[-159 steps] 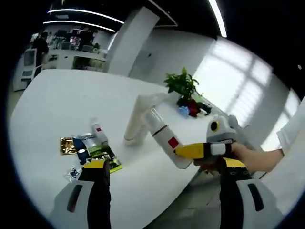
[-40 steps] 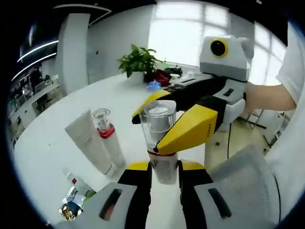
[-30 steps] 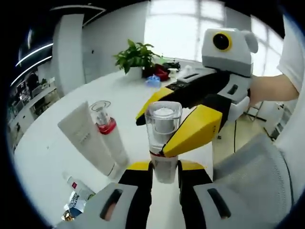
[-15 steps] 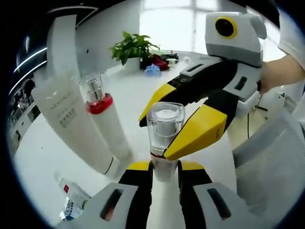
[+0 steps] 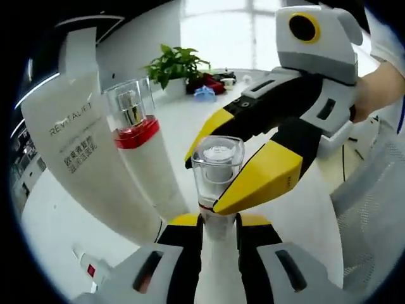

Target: Arrange the skincare products in the storage area until every visible bottle or jar stands upright without overlapping.

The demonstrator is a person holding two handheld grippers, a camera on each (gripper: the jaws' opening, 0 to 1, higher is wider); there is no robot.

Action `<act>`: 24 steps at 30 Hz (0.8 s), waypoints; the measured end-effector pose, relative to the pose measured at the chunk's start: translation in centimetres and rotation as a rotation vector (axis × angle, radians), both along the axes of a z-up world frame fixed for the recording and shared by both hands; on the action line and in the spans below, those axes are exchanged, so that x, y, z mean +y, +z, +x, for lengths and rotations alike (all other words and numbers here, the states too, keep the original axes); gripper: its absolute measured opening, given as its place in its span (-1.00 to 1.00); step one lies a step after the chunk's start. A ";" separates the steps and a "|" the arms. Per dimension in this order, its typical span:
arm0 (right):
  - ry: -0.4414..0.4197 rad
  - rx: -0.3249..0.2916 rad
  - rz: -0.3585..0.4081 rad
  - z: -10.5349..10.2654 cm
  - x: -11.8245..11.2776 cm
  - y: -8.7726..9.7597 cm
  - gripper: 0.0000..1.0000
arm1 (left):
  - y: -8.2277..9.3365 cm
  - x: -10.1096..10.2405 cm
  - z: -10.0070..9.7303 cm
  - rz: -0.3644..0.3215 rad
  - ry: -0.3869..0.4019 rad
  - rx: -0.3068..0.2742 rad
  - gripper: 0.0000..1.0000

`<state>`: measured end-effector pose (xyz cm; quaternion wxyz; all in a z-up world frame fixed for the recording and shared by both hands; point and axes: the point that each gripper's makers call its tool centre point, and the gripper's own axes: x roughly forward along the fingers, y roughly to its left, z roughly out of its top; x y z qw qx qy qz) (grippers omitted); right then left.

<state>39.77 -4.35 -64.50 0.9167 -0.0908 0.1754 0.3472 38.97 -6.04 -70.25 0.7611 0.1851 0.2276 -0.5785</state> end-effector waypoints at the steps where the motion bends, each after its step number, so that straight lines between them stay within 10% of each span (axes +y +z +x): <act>1: -0.004 0.001 0.000 0.2 -0.1 0.0 -0.56 | 0.0 -0.1 0.2 0.000 -0.005 0.002 -0.66; 24: -0.138 0.059 0.072 1.7 -1.8 -0.4 -0.51 | 0.2 -1.3 1.3 0.019 -0.088 -0.005 -0.67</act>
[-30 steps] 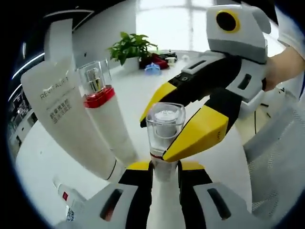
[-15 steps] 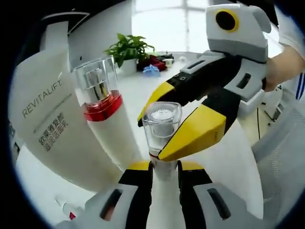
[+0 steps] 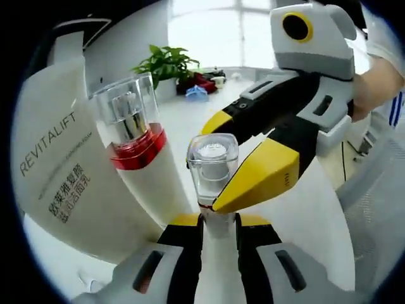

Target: Arrange the skincare products in the storage area until every visible bottle or jar stands upright without overlapping.

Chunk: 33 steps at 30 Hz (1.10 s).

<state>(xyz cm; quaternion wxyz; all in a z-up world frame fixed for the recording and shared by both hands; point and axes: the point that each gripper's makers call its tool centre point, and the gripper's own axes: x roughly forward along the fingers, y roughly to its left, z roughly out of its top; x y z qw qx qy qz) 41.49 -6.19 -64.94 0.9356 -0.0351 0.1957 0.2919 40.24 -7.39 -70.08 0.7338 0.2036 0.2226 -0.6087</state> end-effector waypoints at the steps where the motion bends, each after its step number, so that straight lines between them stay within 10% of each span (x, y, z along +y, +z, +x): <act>1: -0.011 0.007 0.007 -0.1 -0.1 -0.1 -0.50 | 0.0 0.0 0.0 0.000 0.001 0.000 -0.67; 14: -0.119 0.071 -0.012 -0.4 -0.6 -2.3 -0.46 | -0.7 1.4 -0.4 0.034 0.038 0.001 -0.59; 33: -0.415 0.087 -0.066 0.1 -0.7 -4.4 -0.60 | -0.8 8.7 -3.0 0.048 0.205 0.057 -0.48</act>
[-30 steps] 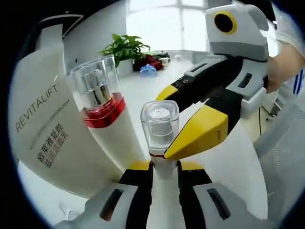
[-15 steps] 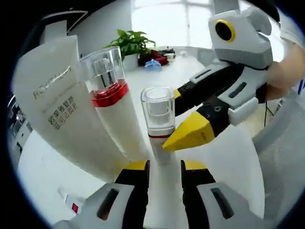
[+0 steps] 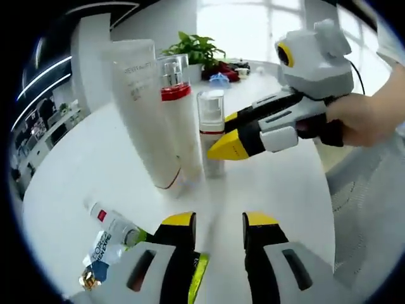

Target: Arrange the skincare products in the storage area until every visible bottle or jar stands upright without overlapping.

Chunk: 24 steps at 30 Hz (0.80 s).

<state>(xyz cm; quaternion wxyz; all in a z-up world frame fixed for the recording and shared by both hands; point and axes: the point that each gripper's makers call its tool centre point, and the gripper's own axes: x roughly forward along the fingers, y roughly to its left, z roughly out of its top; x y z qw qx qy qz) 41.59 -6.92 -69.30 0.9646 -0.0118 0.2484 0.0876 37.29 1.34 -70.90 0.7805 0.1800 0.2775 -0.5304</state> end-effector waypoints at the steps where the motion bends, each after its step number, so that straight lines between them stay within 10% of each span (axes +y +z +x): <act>1: -0.015 0.003 -0.005 0.0 0.0 -0.1 -0.60 | 0.1 0.3 0.0 -0.004 0.010 0.000 -0.48; 24: -0.116 0.049 -0.001 -0.2 0.4 -1.2 -0.59 | 1.2 1.8 0.1 -0.033 0.077 -0.009 -0.44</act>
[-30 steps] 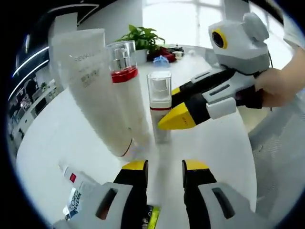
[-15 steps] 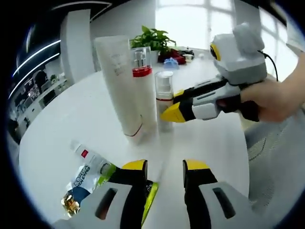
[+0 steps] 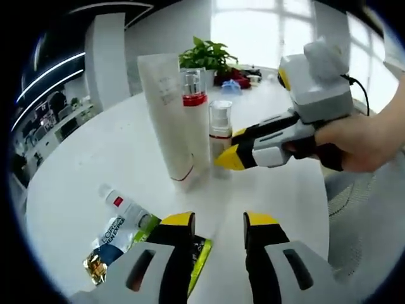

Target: Arrange the skincare products in the storage area until every visible bottle or jar stands upright without overlapping.

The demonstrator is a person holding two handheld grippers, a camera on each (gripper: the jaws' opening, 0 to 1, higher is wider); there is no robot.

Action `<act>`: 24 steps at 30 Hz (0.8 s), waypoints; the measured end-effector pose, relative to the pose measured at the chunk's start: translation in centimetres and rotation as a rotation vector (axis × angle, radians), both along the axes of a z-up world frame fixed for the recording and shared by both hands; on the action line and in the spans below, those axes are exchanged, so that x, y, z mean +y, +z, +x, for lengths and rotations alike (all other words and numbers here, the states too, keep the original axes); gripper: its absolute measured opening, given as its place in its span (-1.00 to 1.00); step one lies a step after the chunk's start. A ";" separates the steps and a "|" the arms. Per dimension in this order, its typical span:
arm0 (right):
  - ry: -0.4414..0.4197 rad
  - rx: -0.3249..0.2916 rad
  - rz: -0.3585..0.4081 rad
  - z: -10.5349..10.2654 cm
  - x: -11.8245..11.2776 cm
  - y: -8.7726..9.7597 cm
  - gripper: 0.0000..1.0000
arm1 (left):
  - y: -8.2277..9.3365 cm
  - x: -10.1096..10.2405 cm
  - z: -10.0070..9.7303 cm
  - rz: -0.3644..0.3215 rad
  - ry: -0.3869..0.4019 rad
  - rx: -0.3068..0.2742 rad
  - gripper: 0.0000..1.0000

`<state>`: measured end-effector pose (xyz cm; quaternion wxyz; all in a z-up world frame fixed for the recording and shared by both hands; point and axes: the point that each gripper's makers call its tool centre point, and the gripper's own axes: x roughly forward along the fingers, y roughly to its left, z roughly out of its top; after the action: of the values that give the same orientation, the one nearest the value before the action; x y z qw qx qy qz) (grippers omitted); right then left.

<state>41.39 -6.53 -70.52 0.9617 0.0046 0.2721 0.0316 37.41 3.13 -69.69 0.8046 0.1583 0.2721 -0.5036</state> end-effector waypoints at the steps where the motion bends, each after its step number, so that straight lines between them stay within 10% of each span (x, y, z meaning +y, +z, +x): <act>1: 0.002 0.000 0.004 -0.1 0.0 0.0 -0.57 | 0.1 0.0 0.0 -0.001 0.002 -0.001 -0.43; 24: 0.188 -0.017 -0.027 -2.8 1.4 1.7 0.03 | 2.2 2.4 -0.7 -0.045 0.181 0.045 0.07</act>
<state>38.63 -5.12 -68.79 0.9567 -0.0343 0.2637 0.1182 36.71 5.53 -67.54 0.8438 0.1037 0.2918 -0.4383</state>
